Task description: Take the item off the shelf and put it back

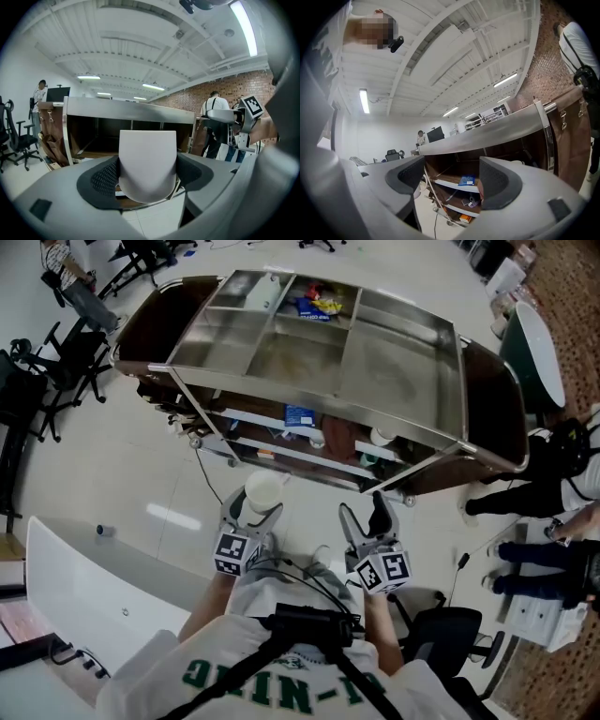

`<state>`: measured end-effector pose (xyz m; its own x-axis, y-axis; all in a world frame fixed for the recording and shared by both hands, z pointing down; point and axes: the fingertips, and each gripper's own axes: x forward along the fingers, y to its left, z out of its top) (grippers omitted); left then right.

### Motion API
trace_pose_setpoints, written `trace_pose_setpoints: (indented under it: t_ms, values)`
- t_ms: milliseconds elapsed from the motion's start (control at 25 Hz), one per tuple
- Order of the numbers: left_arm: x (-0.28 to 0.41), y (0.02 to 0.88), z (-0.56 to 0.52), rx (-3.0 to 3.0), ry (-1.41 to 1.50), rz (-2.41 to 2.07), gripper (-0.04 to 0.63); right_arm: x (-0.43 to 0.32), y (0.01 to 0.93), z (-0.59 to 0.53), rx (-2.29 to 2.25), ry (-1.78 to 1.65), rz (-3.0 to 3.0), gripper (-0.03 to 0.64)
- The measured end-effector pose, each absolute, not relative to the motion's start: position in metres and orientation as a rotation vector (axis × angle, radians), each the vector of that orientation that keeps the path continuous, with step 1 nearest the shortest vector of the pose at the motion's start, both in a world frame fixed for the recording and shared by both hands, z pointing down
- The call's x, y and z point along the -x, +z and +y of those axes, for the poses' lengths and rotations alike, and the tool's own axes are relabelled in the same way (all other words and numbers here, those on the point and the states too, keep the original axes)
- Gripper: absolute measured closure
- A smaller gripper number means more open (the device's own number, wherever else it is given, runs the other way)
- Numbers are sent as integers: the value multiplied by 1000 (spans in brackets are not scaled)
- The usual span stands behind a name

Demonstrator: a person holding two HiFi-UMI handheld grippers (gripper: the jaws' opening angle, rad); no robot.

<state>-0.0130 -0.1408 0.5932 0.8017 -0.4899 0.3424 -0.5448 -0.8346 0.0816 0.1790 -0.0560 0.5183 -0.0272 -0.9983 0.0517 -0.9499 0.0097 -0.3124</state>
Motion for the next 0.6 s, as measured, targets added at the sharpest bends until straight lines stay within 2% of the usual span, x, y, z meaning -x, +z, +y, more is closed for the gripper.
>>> trace_pose_setpoints:
  t_ms: [280, 600]
  values:
    - [16, 617, -151, -2765, 454, -853, 233, -163, 542, -73, 1993, -452, 2180, 239]
    - [20, 725, -203, -2754, 342, -983, 233, -140, 659, -131, 1856, -443, 2294, 239]
